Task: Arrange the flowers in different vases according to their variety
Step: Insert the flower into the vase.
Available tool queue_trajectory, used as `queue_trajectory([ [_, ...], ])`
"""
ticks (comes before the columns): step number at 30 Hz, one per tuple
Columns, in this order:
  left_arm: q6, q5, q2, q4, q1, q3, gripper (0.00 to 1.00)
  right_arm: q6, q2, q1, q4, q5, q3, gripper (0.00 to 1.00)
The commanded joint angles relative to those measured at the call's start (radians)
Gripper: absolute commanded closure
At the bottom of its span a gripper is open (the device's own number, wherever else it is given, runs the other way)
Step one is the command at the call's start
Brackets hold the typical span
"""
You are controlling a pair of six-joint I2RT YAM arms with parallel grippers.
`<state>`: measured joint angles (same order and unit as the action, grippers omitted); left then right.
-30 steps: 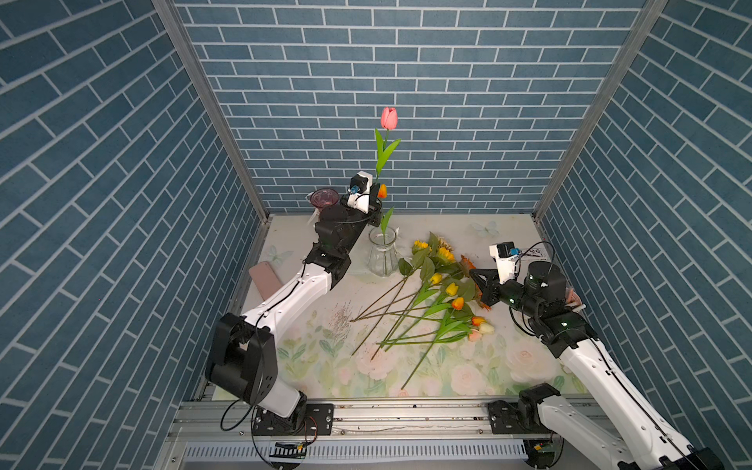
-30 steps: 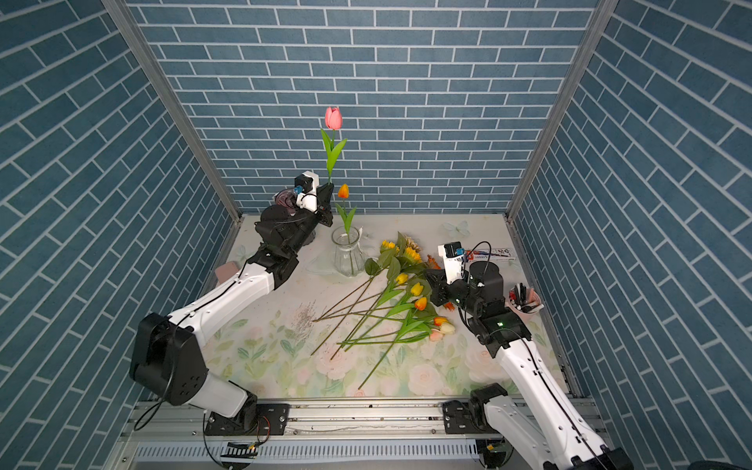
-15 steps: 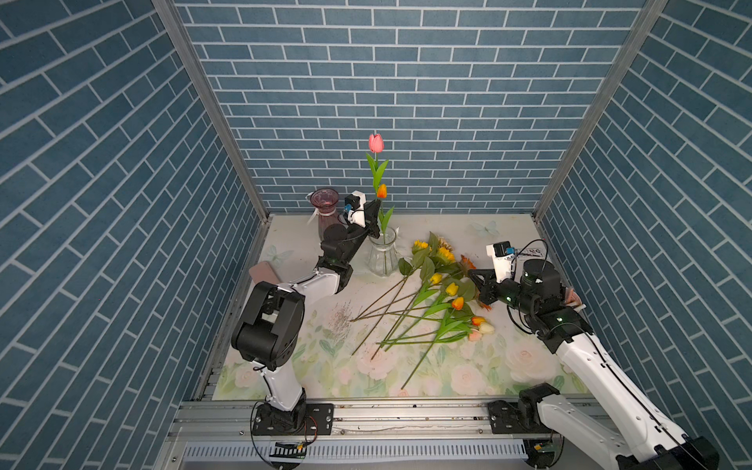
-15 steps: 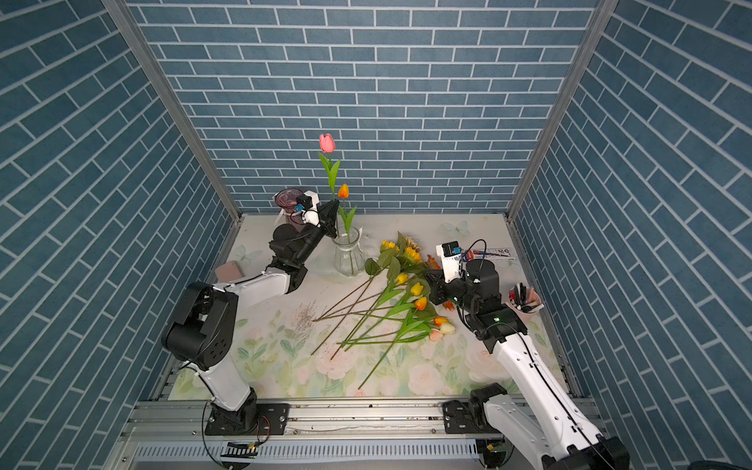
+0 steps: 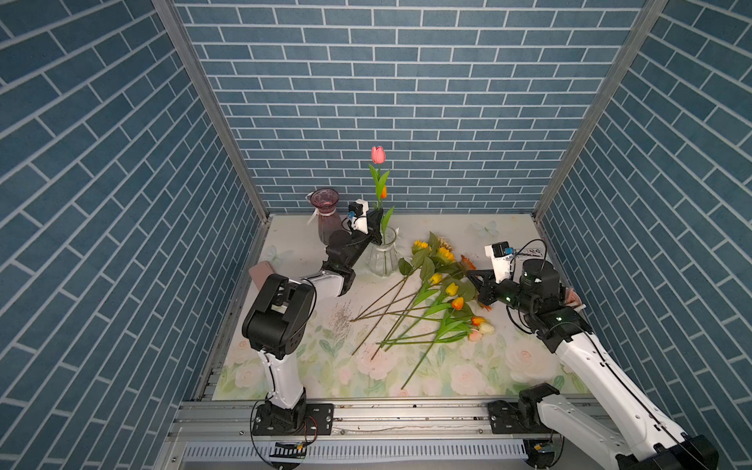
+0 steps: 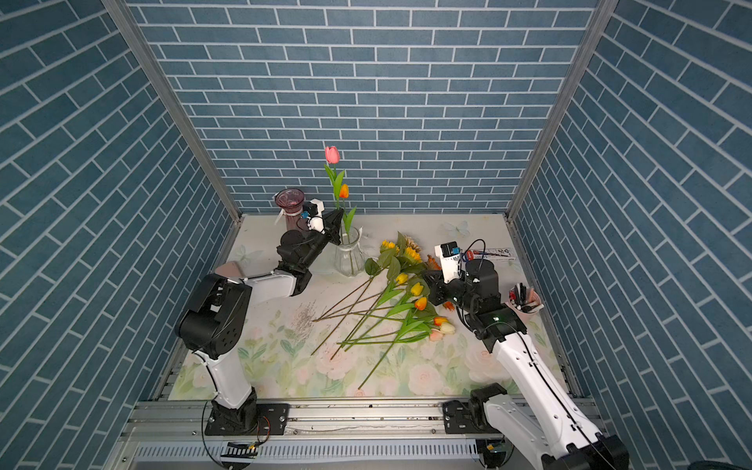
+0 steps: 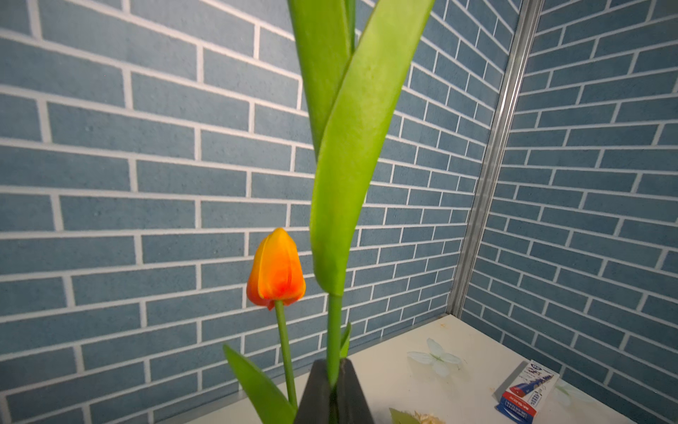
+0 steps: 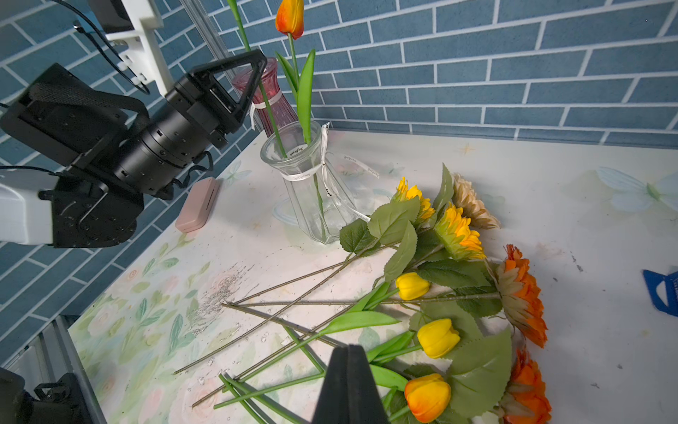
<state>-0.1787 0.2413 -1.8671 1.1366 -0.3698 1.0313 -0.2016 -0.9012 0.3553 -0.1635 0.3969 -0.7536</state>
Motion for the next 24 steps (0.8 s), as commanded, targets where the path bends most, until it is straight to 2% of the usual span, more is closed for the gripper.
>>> queue_trajectory([
  [1,-0.022,0.013,-0.015,-0.031,0.005,0.001,0.9,0.029,0.001,0.006,-0.009,0.008,-0.012,1.0],
  [3,-0.037,0.018,-0.013,-0.063,0.005,0.005,0.85,0.032,0.002,0.005,-0.016,0.005,-0.015,1.0],
  [6,-0.05,0.014,0.004,-0.136,0.005,0.016,0.69,0.034,0.003,0.005,-0.024,0.0,-0.019,1.0],
  [8,-0.05,0.004,0.023,-0.185,0.005,0.019,0.65,0.035,0.005,0.005,-0.029,-0.002,-0.02,1.0],
  [15,-0.039,0.002,0.119,-0.357,0.005,0.013,0.59,0.036,0.013,0.005,-0.042,-0.005,-0.028,1.0],
  [19,-0.049,-0.006,0.237,-0.451,0.002,-0.04,0.56,0.035,0.02,0.005,-0.052,-0.003,-0.032,1.0],
  [22,-0.034,-0.008,0.344,-0.585,-0.022,-0.061,0.56,0.031,0.026,0.005,-0.055,0.005,-0.031,1.0],
  [24,-0.012,-0.004,0.399,-0.739,-0.062,-0.035,0.56,0.025,0.031,0.005,-0.063,0.005,-0.033,1.0],
])
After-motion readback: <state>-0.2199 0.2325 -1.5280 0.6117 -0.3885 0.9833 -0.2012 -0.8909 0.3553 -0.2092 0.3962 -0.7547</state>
